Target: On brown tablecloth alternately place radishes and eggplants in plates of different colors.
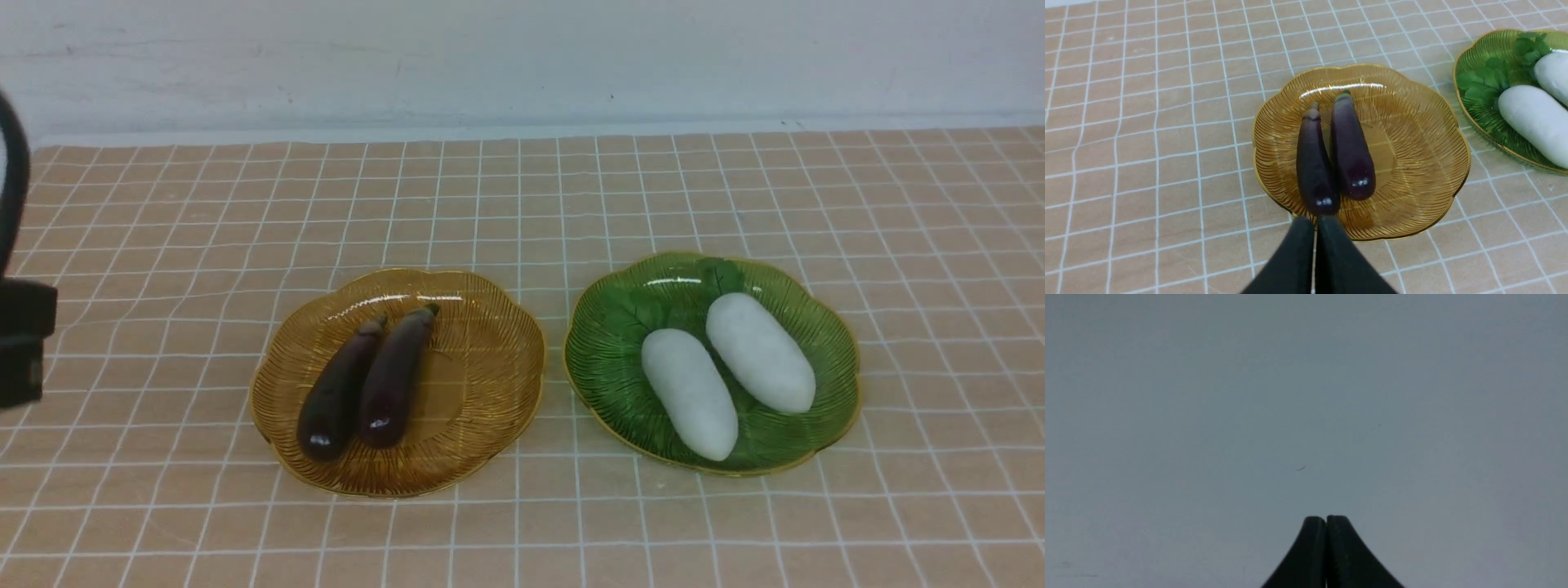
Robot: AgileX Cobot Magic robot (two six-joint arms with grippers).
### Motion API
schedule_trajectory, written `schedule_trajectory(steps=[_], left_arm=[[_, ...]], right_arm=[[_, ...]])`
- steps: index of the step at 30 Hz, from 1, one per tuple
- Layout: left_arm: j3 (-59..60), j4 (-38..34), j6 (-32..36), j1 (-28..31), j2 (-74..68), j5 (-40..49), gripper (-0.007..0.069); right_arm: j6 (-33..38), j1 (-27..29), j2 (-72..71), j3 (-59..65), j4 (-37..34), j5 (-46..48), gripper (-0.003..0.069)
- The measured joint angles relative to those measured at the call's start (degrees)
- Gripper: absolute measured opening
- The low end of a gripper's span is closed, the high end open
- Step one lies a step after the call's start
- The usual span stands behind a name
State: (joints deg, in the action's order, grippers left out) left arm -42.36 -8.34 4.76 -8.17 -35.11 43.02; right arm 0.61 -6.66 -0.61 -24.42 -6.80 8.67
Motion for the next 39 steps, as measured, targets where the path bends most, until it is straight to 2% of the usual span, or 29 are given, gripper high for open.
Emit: schedule_trajectory(steps=[17, 34, 39], left_arm=[[14.23, -1.02, 0.39, 0.0, 22.22, -6.18, -0.0003], [14.99, 0.42, 0.81, 0.0, 24.09, -6.25, -0.0003], [24.13, 4.79, 0.39, 0.07, 28.73, -16.04, -0.0003]], right_arm=[[0.0, 0.05, 0.0, 0.58, 0.96, 2.39, -0.0015], [0.0, 0.05, 0.0, 0.58, 1.0, 2.61, -0.0015], [0.0, 0.05, 0.0, 0.58, 1.0, 2.61, -0.0015]])
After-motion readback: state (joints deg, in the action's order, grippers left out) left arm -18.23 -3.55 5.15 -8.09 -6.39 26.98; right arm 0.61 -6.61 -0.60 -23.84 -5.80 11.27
